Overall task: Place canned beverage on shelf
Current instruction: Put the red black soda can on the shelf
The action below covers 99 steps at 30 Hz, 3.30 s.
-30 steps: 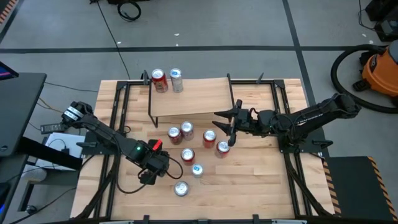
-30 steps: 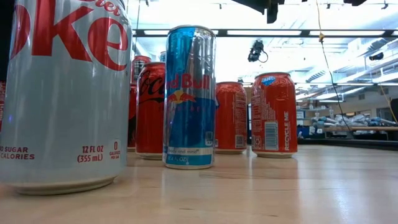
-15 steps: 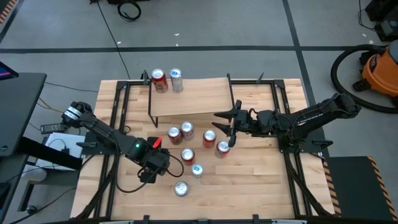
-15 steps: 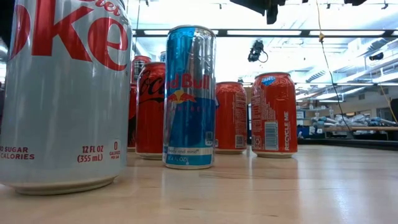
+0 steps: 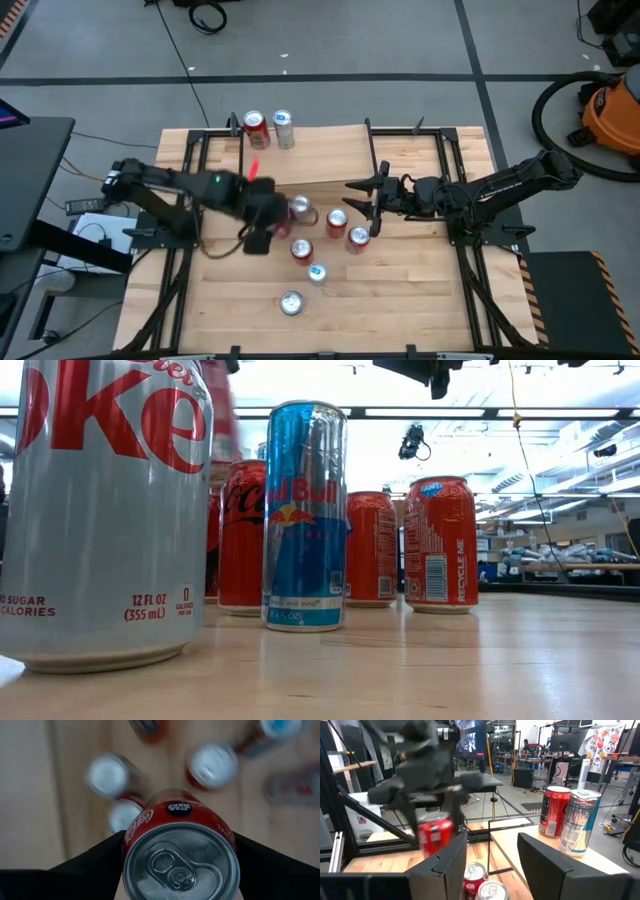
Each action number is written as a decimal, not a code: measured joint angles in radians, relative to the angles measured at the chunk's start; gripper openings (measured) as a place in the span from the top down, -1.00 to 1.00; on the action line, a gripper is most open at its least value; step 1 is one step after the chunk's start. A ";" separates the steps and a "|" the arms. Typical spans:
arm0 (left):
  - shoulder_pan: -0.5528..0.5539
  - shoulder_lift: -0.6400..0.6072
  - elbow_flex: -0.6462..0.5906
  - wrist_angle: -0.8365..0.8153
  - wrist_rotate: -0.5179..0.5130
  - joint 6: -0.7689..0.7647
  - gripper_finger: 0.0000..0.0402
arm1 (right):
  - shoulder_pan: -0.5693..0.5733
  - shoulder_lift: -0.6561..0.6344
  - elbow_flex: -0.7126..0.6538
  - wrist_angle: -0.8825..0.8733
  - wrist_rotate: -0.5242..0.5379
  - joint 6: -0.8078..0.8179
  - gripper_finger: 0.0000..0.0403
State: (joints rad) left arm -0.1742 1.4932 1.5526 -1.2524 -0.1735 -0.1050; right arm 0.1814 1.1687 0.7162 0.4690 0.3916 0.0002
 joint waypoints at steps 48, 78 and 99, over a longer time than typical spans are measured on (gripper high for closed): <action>0.567 0.425 0.563 -0.042 0.088 0.492 -0.78 | -0.006 0.000 0.000 -0.075 0.007 0.016 0.08; 0.551 0.419 0.563 0.089 -0.077 0.677 -0.79 | -0.005 0.001 0.000 -0.074 0.007 0.024 0.08; 0.610 0.419 0.563 0.128 -0.035 0.709 -0.79 | -0.005 0.001 0.000 -0.063 0.003 0.024 0.08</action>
State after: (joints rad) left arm 0.4358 1.9118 2.1155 -1.1242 -0.2085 0.6044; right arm 0.1764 1.1694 0.7164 0.4060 0.3946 0.0238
